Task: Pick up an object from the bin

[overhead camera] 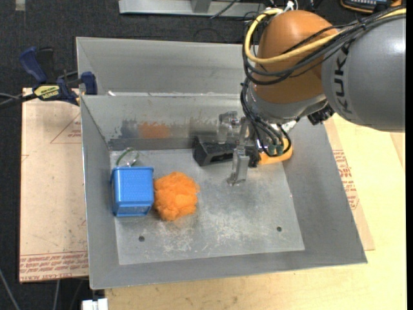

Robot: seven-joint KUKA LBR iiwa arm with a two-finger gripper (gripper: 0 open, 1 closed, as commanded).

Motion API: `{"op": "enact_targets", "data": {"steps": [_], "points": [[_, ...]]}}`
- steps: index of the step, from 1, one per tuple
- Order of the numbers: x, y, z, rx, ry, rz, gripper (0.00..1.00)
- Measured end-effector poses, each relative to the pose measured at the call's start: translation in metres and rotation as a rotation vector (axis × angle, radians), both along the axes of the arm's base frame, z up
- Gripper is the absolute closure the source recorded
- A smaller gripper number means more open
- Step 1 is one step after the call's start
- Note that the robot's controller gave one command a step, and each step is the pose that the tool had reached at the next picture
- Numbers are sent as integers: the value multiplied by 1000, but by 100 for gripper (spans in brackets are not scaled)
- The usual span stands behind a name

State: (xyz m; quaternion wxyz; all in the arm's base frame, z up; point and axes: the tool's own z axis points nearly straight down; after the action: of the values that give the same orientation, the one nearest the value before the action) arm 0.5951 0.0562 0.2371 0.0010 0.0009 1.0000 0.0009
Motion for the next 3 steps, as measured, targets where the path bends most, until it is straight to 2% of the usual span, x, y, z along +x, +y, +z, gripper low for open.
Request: {"op": "enact_targets", "data": {"steps": [1, 2, 3], "points": [[0, 0, 0, 0, 0, 0, 0], [3, 1, -35, 0, -10, 44, 0], [20, -7, -76, 1, -1, -20, 0]]}}
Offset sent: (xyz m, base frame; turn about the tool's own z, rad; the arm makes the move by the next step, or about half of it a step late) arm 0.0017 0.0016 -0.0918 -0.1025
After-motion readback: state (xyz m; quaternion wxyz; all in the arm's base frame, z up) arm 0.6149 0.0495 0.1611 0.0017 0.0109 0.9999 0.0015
